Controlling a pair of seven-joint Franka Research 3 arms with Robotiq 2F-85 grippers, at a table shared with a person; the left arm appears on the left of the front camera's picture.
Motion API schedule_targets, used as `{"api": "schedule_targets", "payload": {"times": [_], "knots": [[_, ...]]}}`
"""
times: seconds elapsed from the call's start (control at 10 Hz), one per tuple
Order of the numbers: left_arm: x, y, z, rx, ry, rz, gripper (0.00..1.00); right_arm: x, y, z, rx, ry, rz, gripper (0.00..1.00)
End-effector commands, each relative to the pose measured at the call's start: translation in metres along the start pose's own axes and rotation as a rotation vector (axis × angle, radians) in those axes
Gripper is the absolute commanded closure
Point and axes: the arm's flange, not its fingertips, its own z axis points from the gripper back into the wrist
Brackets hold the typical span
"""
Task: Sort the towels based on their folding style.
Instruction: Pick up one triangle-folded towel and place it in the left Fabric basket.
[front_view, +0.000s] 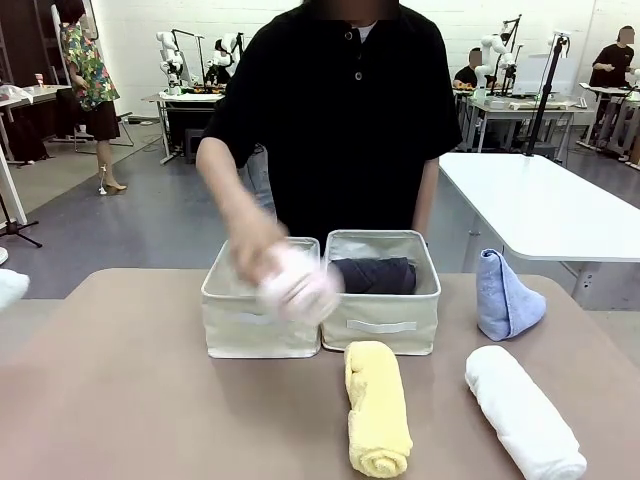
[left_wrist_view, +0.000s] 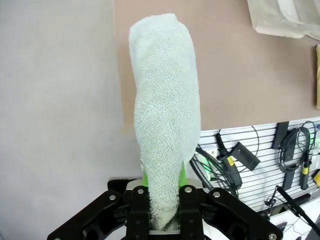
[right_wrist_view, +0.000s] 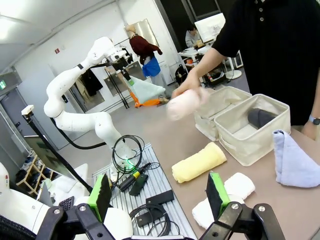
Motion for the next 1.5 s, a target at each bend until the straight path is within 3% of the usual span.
{"api": "schedule_targets", "payload": {"times": [0.0, 0.2, 0.4, 0.7, 0.8, 0.9, 1.4], "knots": [[0.028, -0.014, 0.004, -0.007, 0.023, -0.002, 0.96, 0.001, -0.001, -0.001, 0.005, 0.003, -0.006, 0.00], [0.064, -0.050, 0.005, 0.021, 0.028, -0.141, 0.96, 0.001, -0.001, -0.001, 0.005, 0.003, -0.006, 0.00], [0.125, -0.087, 0.015, -0.015, 0.034, -0.274, 0.96, 0.001, -0.001, -0.001, 0.005, 0.003, -0.006, 0.00], [0.186, -0.112, 0.004, -0.067, 0.177, -0.311, 0.96, 0.001, -0.001, -0.001, 0.005, 0.003, -0.006, 0.00], [0.192, -0.108, -0.006, -0.066, 0.211, -0.267, 0.96, 0.001, -0.001, -0.001, 0.005, 0.003, -0.006, 0.00], [0.173, -0.121, -0.008, -0.048, 0.116, -0.308, 0.96, 0.001, -0.001, -0.001, 0.005, 0.003, -0.006, 0.00], [0.173, -0.121, -0.008, -0.048, 0.116, -0.308, 0.96, 0.001, -0.001, -0.001, 0.005, 0.003, -0.006, 0.00]]}}
